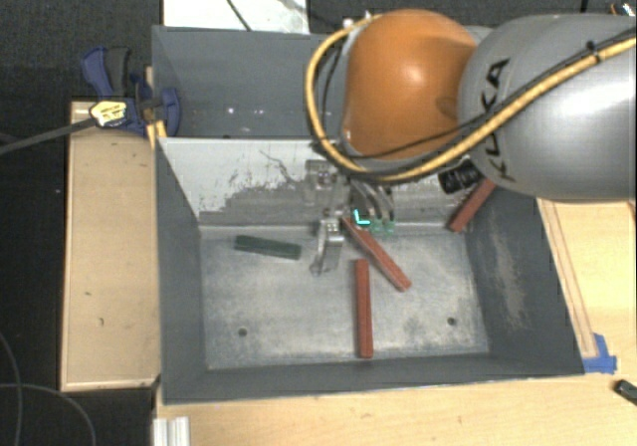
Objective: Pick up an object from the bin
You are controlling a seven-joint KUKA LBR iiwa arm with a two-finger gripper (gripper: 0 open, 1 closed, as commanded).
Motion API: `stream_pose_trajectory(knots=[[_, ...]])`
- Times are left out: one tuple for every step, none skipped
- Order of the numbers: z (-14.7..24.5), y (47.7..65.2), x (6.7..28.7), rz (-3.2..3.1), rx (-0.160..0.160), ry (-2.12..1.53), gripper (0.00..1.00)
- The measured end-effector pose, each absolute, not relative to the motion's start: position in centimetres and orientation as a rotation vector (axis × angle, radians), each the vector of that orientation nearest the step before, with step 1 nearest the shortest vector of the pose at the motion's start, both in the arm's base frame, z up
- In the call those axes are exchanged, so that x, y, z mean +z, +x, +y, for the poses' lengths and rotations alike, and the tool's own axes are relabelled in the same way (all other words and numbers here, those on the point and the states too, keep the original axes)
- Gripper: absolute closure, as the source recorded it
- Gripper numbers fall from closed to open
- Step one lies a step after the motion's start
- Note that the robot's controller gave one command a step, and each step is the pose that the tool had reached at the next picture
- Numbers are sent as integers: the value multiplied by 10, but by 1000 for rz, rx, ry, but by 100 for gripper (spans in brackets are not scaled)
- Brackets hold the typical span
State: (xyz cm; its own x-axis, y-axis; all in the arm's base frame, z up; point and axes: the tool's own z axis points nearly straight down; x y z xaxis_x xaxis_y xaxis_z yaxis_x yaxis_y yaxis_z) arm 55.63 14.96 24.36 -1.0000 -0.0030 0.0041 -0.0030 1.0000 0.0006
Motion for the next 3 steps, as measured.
stream_pose_trajectory(knots=[[133, 586, 129, -3127, 2, 254, 0], [176, 587, 68, -3106, -2, 449, 0], [175, 589, 72, -3115, -3, 435, 100]])
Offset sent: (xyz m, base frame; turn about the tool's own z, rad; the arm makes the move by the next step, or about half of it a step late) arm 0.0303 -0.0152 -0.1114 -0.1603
